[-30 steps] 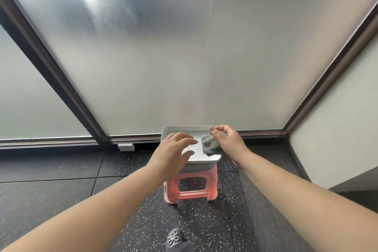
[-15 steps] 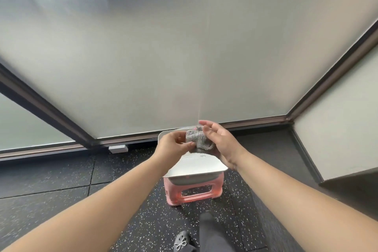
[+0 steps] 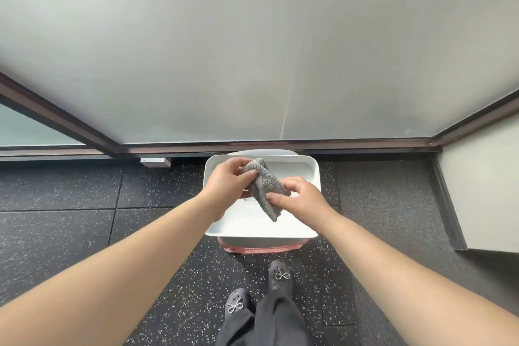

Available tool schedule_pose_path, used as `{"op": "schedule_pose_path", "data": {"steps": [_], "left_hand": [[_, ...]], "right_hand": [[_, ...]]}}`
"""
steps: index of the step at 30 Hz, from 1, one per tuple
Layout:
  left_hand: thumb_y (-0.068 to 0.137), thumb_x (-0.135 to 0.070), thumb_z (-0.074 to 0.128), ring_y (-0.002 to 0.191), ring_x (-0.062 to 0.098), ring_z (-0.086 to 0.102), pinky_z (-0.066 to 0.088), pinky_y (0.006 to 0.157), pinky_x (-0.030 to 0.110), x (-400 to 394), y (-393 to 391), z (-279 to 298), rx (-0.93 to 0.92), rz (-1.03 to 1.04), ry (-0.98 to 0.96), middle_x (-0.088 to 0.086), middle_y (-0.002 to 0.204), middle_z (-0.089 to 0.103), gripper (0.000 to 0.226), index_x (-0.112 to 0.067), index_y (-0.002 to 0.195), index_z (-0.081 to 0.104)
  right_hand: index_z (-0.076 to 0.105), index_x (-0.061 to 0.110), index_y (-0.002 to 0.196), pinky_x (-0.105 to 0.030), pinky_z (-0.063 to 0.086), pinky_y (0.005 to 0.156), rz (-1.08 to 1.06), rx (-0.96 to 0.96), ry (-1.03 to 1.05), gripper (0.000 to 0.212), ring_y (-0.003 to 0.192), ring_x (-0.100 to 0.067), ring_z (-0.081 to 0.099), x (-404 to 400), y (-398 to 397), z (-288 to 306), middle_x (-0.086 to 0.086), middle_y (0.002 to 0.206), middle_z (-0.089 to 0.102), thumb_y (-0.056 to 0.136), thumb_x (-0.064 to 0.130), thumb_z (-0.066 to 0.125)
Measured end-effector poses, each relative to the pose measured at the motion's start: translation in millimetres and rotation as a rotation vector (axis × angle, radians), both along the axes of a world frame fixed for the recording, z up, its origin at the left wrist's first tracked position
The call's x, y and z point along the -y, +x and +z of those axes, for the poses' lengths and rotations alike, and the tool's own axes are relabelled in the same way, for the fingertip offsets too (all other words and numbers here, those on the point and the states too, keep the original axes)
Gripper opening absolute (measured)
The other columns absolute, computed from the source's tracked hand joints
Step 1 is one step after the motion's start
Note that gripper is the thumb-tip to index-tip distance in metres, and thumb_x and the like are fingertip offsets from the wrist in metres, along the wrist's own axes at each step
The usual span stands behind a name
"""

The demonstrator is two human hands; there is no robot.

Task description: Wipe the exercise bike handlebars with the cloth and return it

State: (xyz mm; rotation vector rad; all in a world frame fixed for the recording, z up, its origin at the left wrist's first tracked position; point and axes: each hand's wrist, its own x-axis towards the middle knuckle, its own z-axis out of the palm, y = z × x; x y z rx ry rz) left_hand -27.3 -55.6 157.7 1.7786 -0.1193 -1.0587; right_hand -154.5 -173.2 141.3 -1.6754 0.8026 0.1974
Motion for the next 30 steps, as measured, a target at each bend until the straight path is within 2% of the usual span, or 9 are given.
{"op": "schedule_pose_path", "data": {"steps": [2,5,9,11,14,18,22,26,30], "left_hand": [[0.087,-0.009,0.062,0.079,0.021,0.066,0.059,0.070,0.032,9,2,-27,0.020,0.024,0.046,0.014,0.093,0.065,0.025,-0.006,0.111,0.060],[0.081,-0.011,0.069,0.084,0.027,0.067,0.059,0.073,0.040,15,8,-71,0.041,0.040,0.115,0.018,0.100,0.061,0.029,-0.019,0.103,0.052],[0.083,-0.004,0.056,0.076,0.028,0.061,0.054,0.082,0.052,17,19,-127,0.117,-0.101,0.214,0.010,0.084,0.064,0.033,-0.033,0.069,0.059],[0.084,-0.001,0.047,0.068,0.022,0.056,0.056,0.077,0.044,19,21,-150,0.169,-0.203,0.284,0.006,0.077,0.066,0.042,-0.031,0.063,0.065],[0.085,0.001,0.049,0.065,0.016,0.052,0.045,0.060,0.023,26,21,-176,0.250,-0.303,0.310,0.003,0.079,0.065,0.037,-0.028,0.073,0.069],[0.081,0.007,0.055,0.097,0.014,0.056,0.037,0.085,0.007,30,23,-197,0.368,-0.423,0.250,-0.002,0.108,0.062,0.028,-0.013,0.089,0.073],[0.083,0.004,0.056,0.112,0.019,0.042,0.025,0.092,0.011,27,31,-205,0.587,-0.573,0.285,-0.006,0.129,0.058,0.031,-0.020,0.094,0.073],[0.089,-0.003,0.052,0.127,0.025,0.031,0.029,0.105,0.030,20,41,-195,0.584,-0.745,0.350,-0.010,0.145,0.041,0.040,-0.031,0.114,0.066],[0.091,-0.006,0.048,0.134,0.026,0.027,0.024,0.109,0.035,8,46,-166,0.644,-0.811,0.422,-0.009,0.150,0.034,0.047,-0.034,0.129,0.052]], "right_hand": [[0.072,0.017,0.093,-0.026,0.045,0.089,0.000,-0.019,-0.060,0.022,0.096,-0.012,0.057,2,2,-32,0.002,0.103,0.059,0.079,0.032,0.073],[0.066,0.021,0.097,-0.035,0.055,0.079,-0.076,-0.078,0.003,0.020,0.079,-0.015,0.067,2,5,-72,-0.002,0.089,0.069,0.081,0.031,0.070],[0.046,0.020,0.095,-0.025,0.055,0.053,-0.191,-0.135,0.063,0.025,0.072,-0.020,0.065,-3,7,-121,-0.008,0.091,0.059,0.084,0.022,0.068],[0.043,0.017,0.085,-0.026,0.057,0.054,-0.187,-0.157,0.050,0.021,0.073,-0.023,0.066,-7,8,-142,-0.005,0.088,0.054,0.087,0.018,0.064],[0.049,0.015,0.081,-0.031,0.060,0.061,-0.177,-0.190,0.033,0.015,0.068,-0.019,0.065,-14,10,-170,-0.002,0.081,0.057,0.088,0.016,0.062],[0.058,0.021,0.077,-0.039,0.057,0.073,-0.216,-0.216,-0.020,0.011,0.071,-0.021,0.067,-23,11,-193,0.001,0.077,0.067,0.081,0.021,0.067],[0.064,0.020,0.078,-0.031,0.053,0.070,-0.219,-0.207,-0.090,0.006,0.075,-0.020,0.065,-28,11,-194,0.001,0.080,0.068,0.079,0.023,0.069],[0.069,0.023,0.096,-0.013,0.038,0.074,-0.155,-0.234,-0.113,0.013,0.084,-0.010,0.055,-25,6,-184,0.000,0.105,0.056,0.084,0.020,0.065],[0.064,0.027,0.114,-0.024,0.042,0.088,-0.093,-0.283,-0.091,0.026,0.100,-0.014,0.056,-21,1,-159,-0.003,0.119,0.053,0.088,0.023,0.060]]}}
